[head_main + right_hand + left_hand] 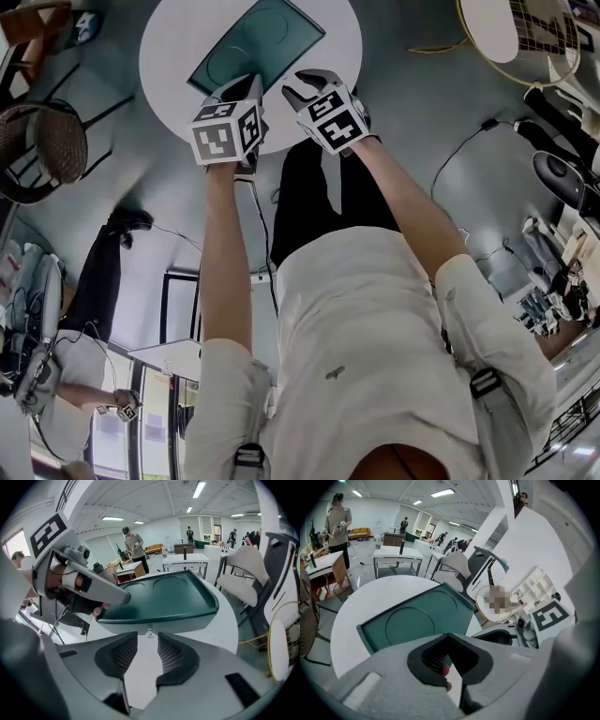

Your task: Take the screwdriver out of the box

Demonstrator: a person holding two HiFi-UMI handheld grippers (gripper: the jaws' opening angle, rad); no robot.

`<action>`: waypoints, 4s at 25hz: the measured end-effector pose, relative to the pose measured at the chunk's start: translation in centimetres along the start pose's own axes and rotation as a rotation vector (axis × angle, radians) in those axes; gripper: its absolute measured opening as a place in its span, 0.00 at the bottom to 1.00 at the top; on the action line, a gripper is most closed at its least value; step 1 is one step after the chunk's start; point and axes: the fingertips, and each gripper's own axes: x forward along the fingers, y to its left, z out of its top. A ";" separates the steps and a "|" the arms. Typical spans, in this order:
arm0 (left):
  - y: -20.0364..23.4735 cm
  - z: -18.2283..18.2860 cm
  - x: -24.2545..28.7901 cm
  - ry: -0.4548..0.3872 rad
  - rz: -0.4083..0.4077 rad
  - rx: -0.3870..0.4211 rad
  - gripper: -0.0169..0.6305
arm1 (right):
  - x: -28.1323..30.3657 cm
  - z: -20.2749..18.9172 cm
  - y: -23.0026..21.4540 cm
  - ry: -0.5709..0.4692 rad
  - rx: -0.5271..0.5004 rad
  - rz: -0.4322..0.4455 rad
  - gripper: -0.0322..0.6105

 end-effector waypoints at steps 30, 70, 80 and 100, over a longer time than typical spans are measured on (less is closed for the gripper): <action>1.2 -0.8 0.5 0.093 0.071 0.039 0.04 | 2.4 -0.6 -0.2 0.087 -0.054 -0.076 0.17; 1.1 -1.0 0.5 0.092 0.070 0.042 0.04 | -5.2 -8.1 -1.4 0.145 -0.007 -0.112 0.21; 0.1 -1.0 -0.7 0.001 0.055 0.073 0.04 | -6.9 -2.4 -3.3 0.082 -0.196 -0.158 0.21; -7.5 -11.0 -11.7 -0.165 -0.045 -0.222 0.04 | 1.8 -2.2 -1.8 0.331 -1.088 -0.141 0.24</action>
